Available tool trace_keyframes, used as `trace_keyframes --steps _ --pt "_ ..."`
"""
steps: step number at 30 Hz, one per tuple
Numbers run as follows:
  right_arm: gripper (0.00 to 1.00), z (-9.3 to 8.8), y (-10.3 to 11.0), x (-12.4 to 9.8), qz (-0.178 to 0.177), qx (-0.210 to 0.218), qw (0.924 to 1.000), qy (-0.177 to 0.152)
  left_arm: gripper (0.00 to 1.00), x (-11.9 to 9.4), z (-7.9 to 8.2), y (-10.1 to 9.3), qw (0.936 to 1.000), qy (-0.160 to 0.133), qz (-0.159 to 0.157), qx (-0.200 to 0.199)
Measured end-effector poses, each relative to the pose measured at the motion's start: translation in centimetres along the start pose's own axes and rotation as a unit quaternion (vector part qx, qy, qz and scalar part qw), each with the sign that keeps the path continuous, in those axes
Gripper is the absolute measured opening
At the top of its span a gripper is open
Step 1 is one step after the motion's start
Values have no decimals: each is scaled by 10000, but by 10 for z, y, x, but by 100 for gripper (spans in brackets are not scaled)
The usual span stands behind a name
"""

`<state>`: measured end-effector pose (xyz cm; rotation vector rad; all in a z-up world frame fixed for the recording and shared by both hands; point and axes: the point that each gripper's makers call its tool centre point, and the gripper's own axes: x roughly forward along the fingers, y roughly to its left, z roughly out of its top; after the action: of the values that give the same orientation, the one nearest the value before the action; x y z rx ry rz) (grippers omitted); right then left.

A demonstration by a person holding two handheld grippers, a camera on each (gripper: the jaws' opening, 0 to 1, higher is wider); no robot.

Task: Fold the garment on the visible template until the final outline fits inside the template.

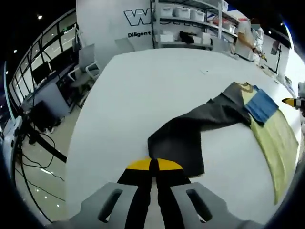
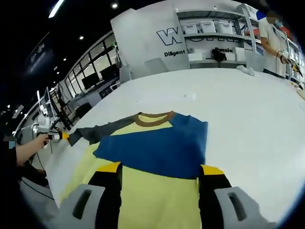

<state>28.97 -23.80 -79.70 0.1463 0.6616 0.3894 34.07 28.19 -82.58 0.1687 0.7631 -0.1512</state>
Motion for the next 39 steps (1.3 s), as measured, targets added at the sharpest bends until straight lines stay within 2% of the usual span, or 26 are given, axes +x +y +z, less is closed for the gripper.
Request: trace_keyframes --steps 5,10,12,14,15,16,18,19,20,21,24,26,29,34,35,37,38,39 --pt "77 -11 14 -14 168 -215 9995 188 0 -5 12 12 9996 -130 163 203" --pt "81 -10 27 -25 328 -444 9984 144 0 -6 29 24 9972 -344 357 565" --pt "83 -12 33 -27 411 -578 9974 134 0 -7 39 26 9935 -426 477 945" --pt "83 -14 36 -28 414 -625 9971 164 0 -13 60 21 9853 -900 485 1365" --pt "82 -15 37 -29 421 -646 9969 179 0 -16 66 19 9827 -1004 514 1470" --pt "82 -15 38 -29 424 -665 9968 155 0 -21 73 14 9771 -1141 543 1710" --pt "82 -16 40 -30 447 -660 9967 142 0 -25 77 8 9690 -1206 607 2067" --pt "82 -17 44 -31 502 -630 9966 145 0 -27 76 -7 9567 -1185 446 2620" --pt "82 -19 46 -31 517 -637 9965 140 0 -27 69 -18 9505 -1119 327 2880" --pt "82 -19 47 -31 521 -646 9965 143 0 -26 67 -23 9470 -1097 266 3007" --pt "82 -23 55 -35 608 -704 9955 183 0 -22 41 -46 9338 -871 -39 3471" --pt "83 -25 59 -38 658 -700 9952 203 0 -18 21 -60 9342 -722 -302 3482" --pt "85 -24 66 -45 728 -761 9943 189 0 -15 1 -77 9342 -644 -633 3452" --pt "84 -21 66 -54 694 -827 9940 163 0 -12 -17 -90 9323 -494 -921 3463" --pt "84 -21 65 -55 686 -826 9941 167 0 -9 -25 -95 9295 -382 -1117 3493" --pt "84 -21 64 -56 681 -794 9944 149 0 -8 -31 -99 9321 -310 -1216 3398" --pt "84 -21 64 -56 670 -787 9945 154 0 -7 -39 -103 9357 -164 -1343 3260" --pt "84 -21 63 -57 657 -792 9946 152 0 -5 -43 -100 9414 -60 -1294 3113"
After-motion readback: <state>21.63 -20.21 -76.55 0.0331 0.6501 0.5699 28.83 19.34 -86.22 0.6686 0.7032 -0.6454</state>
